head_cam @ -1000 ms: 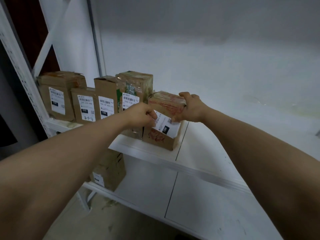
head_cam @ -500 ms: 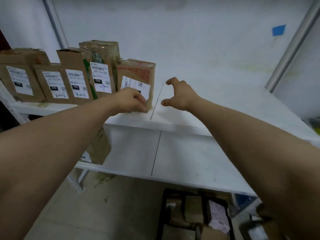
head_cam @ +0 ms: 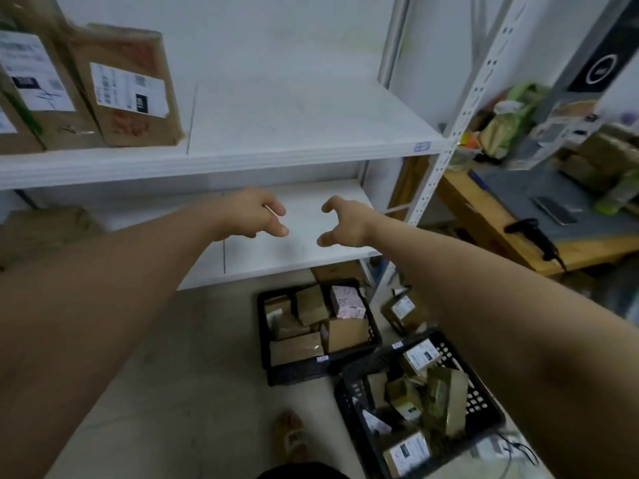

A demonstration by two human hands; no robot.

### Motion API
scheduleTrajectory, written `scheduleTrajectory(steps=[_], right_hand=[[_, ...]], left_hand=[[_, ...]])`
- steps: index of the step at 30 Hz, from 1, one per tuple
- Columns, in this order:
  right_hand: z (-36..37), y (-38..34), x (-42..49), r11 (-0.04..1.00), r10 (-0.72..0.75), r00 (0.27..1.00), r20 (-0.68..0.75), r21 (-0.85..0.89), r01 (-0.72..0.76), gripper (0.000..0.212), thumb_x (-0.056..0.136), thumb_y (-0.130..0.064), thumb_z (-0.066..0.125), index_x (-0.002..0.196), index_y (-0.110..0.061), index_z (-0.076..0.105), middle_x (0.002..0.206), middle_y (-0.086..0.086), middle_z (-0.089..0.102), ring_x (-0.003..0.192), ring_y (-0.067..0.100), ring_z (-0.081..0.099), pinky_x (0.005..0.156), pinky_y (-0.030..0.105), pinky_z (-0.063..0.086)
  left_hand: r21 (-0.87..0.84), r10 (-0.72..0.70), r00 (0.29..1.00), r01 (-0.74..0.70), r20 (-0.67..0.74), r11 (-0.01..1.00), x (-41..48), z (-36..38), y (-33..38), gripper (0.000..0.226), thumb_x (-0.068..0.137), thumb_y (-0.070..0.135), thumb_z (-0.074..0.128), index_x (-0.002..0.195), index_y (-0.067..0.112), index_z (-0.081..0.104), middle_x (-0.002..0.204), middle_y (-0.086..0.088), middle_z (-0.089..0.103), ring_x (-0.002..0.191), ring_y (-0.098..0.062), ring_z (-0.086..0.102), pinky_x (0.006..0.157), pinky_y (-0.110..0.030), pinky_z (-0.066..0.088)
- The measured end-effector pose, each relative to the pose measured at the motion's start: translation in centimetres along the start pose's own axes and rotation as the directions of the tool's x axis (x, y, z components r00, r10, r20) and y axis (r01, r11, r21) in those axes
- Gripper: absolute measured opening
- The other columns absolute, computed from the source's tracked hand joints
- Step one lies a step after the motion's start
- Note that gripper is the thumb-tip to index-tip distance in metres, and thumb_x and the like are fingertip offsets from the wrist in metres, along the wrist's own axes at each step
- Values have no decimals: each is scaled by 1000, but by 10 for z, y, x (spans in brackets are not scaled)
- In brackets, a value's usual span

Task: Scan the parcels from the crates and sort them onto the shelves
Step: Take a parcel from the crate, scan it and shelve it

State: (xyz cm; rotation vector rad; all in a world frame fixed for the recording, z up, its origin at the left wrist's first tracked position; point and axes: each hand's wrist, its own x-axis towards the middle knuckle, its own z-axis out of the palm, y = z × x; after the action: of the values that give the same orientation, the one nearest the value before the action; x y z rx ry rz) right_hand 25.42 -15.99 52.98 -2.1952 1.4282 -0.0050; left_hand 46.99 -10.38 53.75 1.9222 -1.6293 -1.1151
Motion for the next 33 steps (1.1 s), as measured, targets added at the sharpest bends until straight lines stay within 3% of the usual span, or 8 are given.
scheduleTrajectory(steps=[11,14,16,21,24,26,29,33], right_hand=[[-20,111,-107,984,176,984,-34,44,-174,70,89,-36,75,148,-17,42,149,9,48,133,29,49,103,38,45],[-20,142,-123,975,217,976,-10,46,-216,65,89,-33,75,144,-18,46,142,9,53,124,28,56,90,35,51],[-20,168,-131,968,247,969,23,37,-248,61,88,-33,76,141,-17,50,137,8,56,121,26,57,90,35,50],[-28,251,-142,944,324,942,84,37,-328,63,90,-30,73,145,-16,47,142,6,53,130,26,51,96,33,43],[-39,305,-136,937,342,931,127,26,-348,64,91,-32,72,147,-18,45,143,7,51,130,27,51,98,34,44],[-47,338,-129,936,340,928,154,34,-349,63,91,-33,71,146,-19,45,143,7,52,129,27,51,99,36,45],[-60,381,-118,936,334,924,188,50,-348,62,91,-34,70,146,-19,45,143,7,52,130,27,51,99,37,45],[-75,421,-105,933,341,918,201,50,-358,61,92,-34,70,147,-19,46,145,5,51,132,26,49,103,38,44]], left_hand=[[73,69,982,-83,175,994,-15,103,78,42,88,18,78,126,17,61,123,-8,63,115,-25,60,87,-34,53],[98,59,980,-79,192,992,-7,130,99,43,89,17,77,129,15,61,123,-8,62,113,-24,60,89,-36,53],[119,51,977,-77,207,990,2,153,116,43,90,16,75,131,13,61,122,-8,61,113,-24,59,91,-38,55],[151,23,966,-64,259,986,30,230,160,35,92,15,73,125,12,64,105,-2,60,94,-18,57,73,-30,52],[137,-14,955,-28,297,990,57,279,182,34,91,16,74,124,13,66,109,-1,59,104,-20,57,83,-34,56],[139,-46,950,3,308,990,73,307,196,22,91,17,74,112,16,68,106,1,59,107,-23,58,93,-41,56],[119,-62,957,29,282,992,100,342,214,14,88,20,77,90,27,65,104,1,61,100,-18,59,91,-38,56],[80,-107,957,89,269,993,125,374,230,25,85,20,81,100,24,62,121,-4,62,114,-21,57,106,-41,48]])
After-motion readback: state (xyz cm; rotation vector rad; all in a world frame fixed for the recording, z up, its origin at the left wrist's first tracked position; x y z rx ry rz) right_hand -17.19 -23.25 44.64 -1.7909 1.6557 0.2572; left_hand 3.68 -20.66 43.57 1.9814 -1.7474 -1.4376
